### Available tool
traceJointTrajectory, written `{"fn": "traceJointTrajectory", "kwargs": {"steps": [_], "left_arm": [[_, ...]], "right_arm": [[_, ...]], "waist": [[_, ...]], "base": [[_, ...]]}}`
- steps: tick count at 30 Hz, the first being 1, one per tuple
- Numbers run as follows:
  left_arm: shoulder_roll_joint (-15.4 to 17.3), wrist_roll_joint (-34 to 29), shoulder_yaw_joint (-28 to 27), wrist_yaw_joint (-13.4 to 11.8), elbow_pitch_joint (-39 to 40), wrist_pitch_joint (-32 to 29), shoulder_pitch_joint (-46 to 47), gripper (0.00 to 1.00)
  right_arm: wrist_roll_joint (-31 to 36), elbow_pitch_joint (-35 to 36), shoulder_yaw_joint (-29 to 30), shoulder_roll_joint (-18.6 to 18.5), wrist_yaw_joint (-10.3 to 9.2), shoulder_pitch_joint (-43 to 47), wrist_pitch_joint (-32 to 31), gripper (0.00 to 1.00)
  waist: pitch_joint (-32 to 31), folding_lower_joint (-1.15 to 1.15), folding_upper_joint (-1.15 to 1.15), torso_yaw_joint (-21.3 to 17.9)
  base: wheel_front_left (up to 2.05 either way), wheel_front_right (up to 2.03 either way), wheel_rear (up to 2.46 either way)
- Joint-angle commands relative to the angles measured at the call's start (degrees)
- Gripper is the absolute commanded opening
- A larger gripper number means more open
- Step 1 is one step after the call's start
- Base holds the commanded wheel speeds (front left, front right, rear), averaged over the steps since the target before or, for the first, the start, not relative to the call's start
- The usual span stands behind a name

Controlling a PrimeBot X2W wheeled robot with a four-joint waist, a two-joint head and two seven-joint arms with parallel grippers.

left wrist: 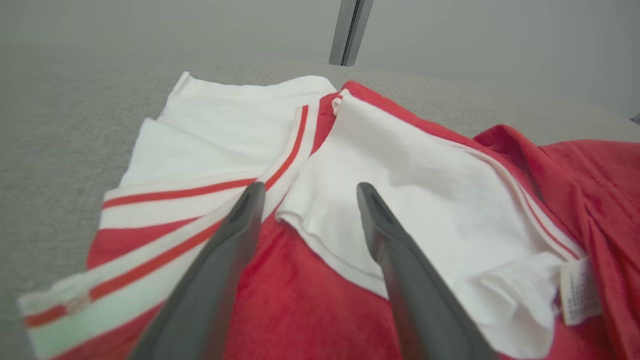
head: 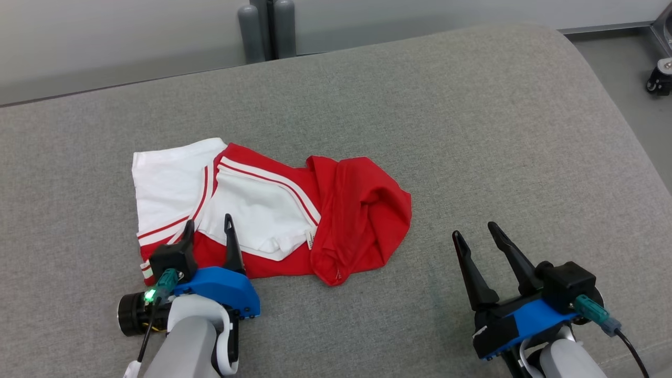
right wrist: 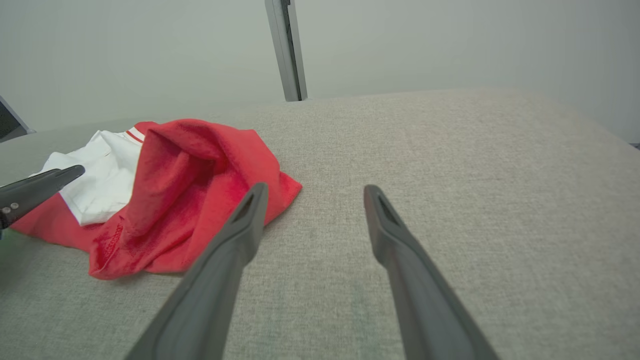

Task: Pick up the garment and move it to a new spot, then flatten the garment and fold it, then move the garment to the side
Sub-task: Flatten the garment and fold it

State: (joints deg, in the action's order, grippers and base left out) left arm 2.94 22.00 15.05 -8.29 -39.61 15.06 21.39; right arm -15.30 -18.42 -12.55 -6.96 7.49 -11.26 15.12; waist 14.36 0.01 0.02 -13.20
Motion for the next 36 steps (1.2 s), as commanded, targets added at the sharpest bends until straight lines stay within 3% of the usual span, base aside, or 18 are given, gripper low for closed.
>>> {"fn": "traceJointTrajectory", "kwargs": {"steps": [1,3,4,5,6,7,8,14,29,36], "left_arm": [[-0.05,-0.84,-0.52,0.14,0.0,0.18,0.9,1.0],[-0.06,-1.16,-0.43,0.61,0.08,0.18,1.02,1.0],[-0.06,-1.13,-0.25,0.72,0.14,0.18,0.98,0.65],[-0.06,-1.03,0.02,0.83,0.2,0.18,0.95,0.41],[-0.05,-0.76,0.3,0.94,0.08,0.17,0.86,0.27],[-0.05,-0.55,0.67,1.04,0.0,0.18,0.83,0.04],[-0.05,-0.33,1.09,1.14,-0.12,0.18,0.79,0.0],[-0.04,0.35,1.8,1.24,-0.78,0.18,0.94,0.0],[-0.06,-4.13,-4.02,3.36,18.47,0.17,-2.86,0.0],[-0.02,-5.46,-6.57,5.44,19.46,0.18,-3.24,0.0]], "right_arm": [[-0.41,0.2,0.2,-0.31,0.01,-0.59,0.04,1.0],[-0.41,0.2,0.36,-0.23,0.01,-0.77,0.04,1.0],[-0.4,0.12,0.41,-0.13,0.01,-0.86,0.04,1.0],[-0.39,0.02,0.49,-0.02,0.01,-0.91,0.04,1.0],[-0.4,-0.08,0.45,0.11,0.01,-0.97,0.04,1.0],[-0.4,-0.15,0.37,0.22,0.01,-1.03,0.04,1.0],[-0.4,-0.24,0.3,0.31,0.01,-1.1,0.04,1.0],[-0.48,-0.59,0.06,0.59,0.01,-1.29,0.04,1.0],[1.11,-2.52,3.23,2.52,0.01,5.0,0.04,1.0],[1.57,-2.17,4.12,3.41,0.01,6.48,0.04,1.0]], "waist": [[0.33,-0.01,-0.02,-0.07],[0.51,-0.01,-0.02,-0.04],[0.53,-0.01,-0.02,0.03],[0.52,-0.01,-0.02,0.18],[0.5,-0.01,-0.02,0.3],[0.45,-0.01,-0.02,0.43],[0.39,-0.01,-0.02,0.55],[-0.32,-0.01,-0.02,1.01],[-11.54,-0.01,-0.02,5.09],[-13.72,-0.01,-0.02,7.53]], "base": [[0.0,0.0,0.0],[0.0,0.0,0.0],[0.0,0.0,0.0],[0.0,0.0,0.0],[0.0,0.0,0.0],[0.0,0.0,0.0],[0.0,0.0,0.0],[0.0,0.0,0.0],[0.0,0.0,0.0],[0.0,0.0,0.0]]}}
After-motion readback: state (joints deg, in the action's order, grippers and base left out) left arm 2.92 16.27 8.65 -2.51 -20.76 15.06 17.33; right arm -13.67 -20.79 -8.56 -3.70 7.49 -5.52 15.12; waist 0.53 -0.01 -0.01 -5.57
